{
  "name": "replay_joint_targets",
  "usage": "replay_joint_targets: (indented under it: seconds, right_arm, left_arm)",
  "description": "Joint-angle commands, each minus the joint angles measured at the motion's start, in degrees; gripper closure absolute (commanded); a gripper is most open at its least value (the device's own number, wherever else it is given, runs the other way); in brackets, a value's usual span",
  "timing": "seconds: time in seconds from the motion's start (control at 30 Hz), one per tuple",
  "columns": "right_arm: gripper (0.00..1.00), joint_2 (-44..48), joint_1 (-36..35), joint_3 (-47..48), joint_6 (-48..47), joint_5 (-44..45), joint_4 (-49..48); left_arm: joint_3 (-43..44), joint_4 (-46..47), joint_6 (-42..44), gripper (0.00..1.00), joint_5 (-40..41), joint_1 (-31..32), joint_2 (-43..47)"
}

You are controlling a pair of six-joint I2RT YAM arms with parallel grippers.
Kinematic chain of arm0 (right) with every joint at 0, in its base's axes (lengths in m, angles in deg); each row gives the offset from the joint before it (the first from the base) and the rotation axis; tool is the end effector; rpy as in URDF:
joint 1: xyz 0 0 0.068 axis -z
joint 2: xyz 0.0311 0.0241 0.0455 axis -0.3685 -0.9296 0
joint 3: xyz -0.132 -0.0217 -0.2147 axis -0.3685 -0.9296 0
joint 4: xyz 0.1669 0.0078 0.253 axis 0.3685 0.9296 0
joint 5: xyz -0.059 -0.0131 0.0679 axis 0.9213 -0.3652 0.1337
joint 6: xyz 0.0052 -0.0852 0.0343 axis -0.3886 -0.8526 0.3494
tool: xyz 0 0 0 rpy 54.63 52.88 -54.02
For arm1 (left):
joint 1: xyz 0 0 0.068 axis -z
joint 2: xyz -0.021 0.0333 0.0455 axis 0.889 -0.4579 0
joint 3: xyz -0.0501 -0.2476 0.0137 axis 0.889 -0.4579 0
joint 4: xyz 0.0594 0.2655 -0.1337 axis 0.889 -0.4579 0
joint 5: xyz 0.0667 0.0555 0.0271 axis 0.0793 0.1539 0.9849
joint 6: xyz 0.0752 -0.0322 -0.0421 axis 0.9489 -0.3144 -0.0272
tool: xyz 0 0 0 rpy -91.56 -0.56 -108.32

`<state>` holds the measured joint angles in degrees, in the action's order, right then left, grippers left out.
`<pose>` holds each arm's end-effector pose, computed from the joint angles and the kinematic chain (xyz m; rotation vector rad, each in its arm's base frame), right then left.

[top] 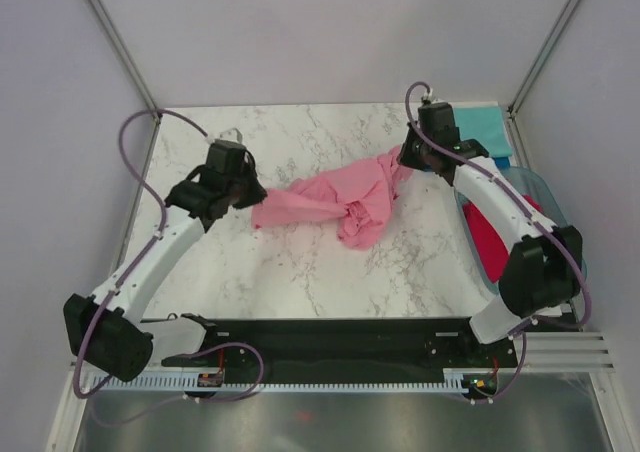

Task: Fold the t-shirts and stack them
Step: Flatten the tshirt out

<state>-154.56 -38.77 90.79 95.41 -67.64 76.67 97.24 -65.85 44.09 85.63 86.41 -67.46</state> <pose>0.4218 0.1274 0.2256 0.2553 2.3321 0.3686 0.3168 -0.1315 0.2454 -0.3113 2.3889 -0.4030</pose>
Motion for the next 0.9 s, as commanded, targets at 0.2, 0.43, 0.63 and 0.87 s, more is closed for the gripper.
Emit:
replay_joint_targets:
  seconds: [0.2, 0.43, 0.63, 0.87]
  right_arm:
    - [1.0, 22.01, 0.27, 16.4, -5.15, 9.18, 15.97]
    - [1.0, 20.01, 0.18, 16.68, -7.43, 9.1, 12.56]
    - [0.99, 3.42, 0.27, 19.56, -12.18, -1.26, 0.44]
    - [0.87, -27.33, -0.87, 38.36, -10.43, -7.09, 5.23]
  left_arm:
    - [17.47, -8.89, 10.69, 0.98, 25.45, -1.68, 11.17]
    - [15.02, -8.98, 11.31, 0.98, 23.44, -4.23, 12.05]
    - [7.56, -5.56, 9.29, 0.98, 14.66, -10.03, 10.73]
    - [-1.85, -0.98, 6.56, 0.98, -1.7, -16.62, 5.99]
